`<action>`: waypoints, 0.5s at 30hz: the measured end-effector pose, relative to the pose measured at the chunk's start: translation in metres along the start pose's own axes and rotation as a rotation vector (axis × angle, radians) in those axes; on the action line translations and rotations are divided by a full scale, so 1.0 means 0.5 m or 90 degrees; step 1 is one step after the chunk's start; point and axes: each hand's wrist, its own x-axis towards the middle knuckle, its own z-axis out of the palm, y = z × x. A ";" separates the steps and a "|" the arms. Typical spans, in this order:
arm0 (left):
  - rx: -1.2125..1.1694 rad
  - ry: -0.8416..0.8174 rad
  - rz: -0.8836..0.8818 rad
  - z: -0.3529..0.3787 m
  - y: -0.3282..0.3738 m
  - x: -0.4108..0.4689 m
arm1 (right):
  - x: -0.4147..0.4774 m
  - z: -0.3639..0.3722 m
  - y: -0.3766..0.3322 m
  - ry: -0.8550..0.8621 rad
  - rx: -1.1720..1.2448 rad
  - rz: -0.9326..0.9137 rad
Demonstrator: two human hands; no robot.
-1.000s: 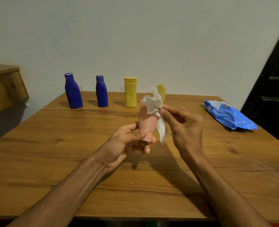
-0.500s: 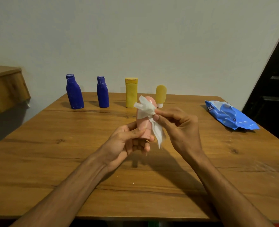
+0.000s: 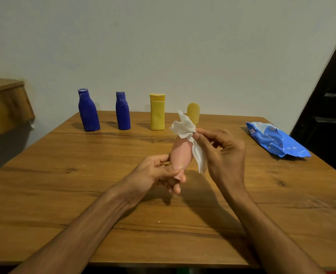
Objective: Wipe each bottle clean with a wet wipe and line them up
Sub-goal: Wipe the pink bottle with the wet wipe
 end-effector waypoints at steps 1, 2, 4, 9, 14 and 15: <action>0.012 0.004 0.000 0.000 0.001 0.000 | 0.000 0.001 0.000 0.001 -0.009 -0.007; 0.020 0.009 0.000 0.001 0.003 -0.002 | -0.001 0.002 -0.001 -0.005 -0.017 -0.018; 0.043 0.017 -0.002 0.001 0.005 -0.003 | -0.002 0.002 -0.003 -0.017 -0.026 -0.040; 0.127 0.009 0.015 0.010 0.003 -0.006 | 0.003 -0.003 -0.006 0.000 -0.053 -0.049; 0.135 0.050 0.035 0.015 -0.003 -0.004 | -0.013 0.010 -0.008 -0.089 -0.045 -0.117; 0.137 0.055 0.038 0.015 -0.004 -0.003 | -0.014 0.012 -0.006 -0.095 -0.050 -0.130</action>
